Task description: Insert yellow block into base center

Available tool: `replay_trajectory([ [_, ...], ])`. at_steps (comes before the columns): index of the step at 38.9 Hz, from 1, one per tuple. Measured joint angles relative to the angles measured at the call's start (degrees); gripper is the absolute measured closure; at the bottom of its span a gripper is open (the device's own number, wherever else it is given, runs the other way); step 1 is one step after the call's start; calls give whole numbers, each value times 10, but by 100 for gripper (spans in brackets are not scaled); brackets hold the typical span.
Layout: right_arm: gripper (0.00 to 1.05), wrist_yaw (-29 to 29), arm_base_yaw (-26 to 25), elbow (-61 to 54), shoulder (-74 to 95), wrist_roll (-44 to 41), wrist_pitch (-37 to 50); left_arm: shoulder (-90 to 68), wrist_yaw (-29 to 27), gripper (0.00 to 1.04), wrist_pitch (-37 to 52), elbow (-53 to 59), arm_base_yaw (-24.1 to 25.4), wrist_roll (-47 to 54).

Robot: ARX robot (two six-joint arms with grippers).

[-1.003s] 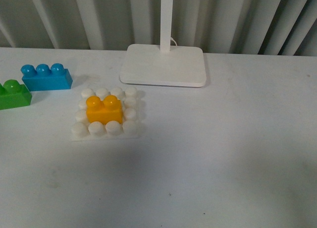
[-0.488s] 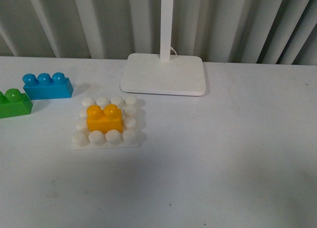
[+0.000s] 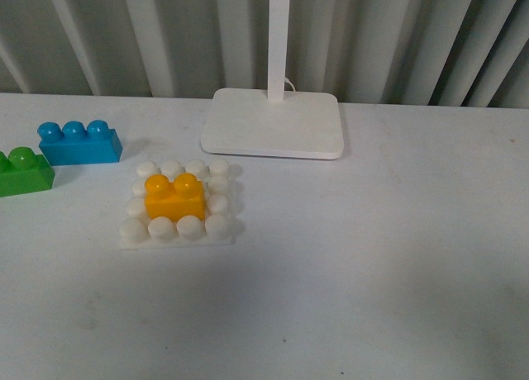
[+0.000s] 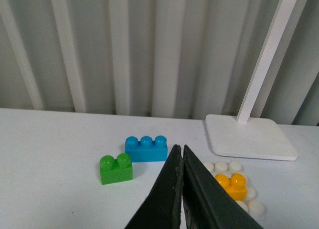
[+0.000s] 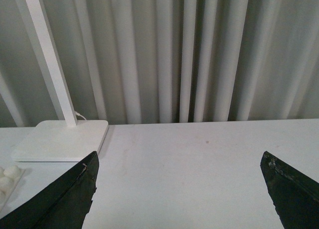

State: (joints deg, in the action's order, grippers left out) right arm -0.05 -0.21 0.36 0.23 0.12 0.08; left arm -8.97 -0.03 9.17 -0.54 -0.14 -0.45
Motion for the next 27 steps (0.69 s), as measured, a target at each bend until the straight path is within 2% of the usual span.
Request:
replay_trajectory([
  [4, 9, 0, 0, 0, 0, 0, 0, 66, 0, 101, -83, 0, 0, 0],
  [27, 9, 0, 0, 0, 0, 0, 0, 87, 0, 101, -90, 0, 0, 0],
])
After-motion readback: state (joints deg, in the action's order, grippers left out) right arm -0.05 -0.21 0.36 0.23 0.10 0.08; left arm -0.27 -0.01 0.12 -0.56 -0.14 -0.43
